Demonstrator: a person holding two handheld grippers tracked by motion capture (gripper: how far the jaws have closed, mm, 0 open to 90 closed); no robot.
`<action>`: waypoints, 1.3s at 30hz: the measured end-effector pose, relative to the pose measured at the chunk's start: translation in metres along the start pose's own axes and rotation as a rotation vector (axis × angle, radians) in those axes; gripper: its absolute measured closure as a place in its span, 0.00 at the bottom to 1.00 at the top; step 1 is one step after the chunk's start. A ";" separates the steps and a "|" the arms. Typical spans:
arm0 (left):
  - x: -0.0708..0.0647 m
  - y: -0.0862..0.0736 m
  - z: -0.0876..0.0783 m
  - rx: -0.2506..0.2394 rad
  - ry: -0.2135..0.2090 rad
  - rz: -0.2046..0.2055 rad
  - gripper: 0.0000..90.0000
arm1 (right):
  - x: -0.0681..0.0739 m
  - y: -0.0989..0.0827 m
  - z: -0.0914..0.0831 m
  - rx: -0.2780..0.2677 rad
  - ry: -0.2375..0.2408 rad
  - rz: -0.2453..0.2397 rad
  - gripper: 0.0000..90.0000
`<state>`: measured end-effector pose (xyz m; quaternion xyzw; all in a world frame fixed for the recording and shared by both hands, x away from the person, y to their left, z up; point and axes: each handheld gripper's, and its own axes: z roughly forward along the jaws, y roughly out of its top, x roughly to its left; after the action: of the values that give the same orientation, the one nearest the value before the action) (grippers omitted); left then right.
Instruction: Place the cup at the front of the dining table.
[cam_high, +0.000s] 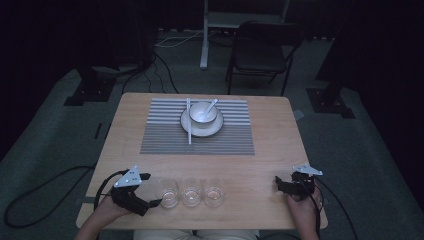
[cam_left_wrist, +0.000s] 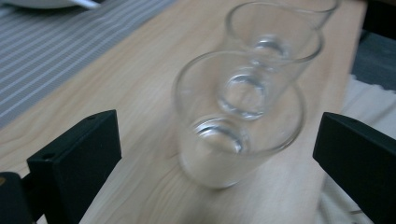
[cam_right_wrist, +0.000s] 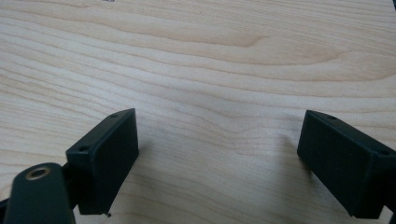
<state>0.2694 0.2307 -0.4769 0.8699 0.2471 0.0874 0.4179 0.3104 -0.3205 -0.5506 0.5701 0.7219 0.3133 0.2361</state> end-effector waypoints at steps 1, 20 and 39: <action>0.000 0.003 0.002 0.002 -0.011 0.005 0.01 | 0.000 0.000 0.000 0.000 0.000 0.000 0.13; -0.012 0.044 0.033 0.092 -0.073 0.090 0.01 | 0.000 0.000 0.000 -0.001 0.000 -0.002 0.13; -0.034 0.080 0.073 0.274 -0.095 0.197 0.01 | 0.000 0.000 0.000 -0.001 0.000 -0.002 0.13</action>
<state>0.2950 0.1216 -0.4603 0.9419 0.1500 0.0521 0.2960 0.3105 -0.3207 -0.5508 0.5691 0.7223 0.3135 0.2368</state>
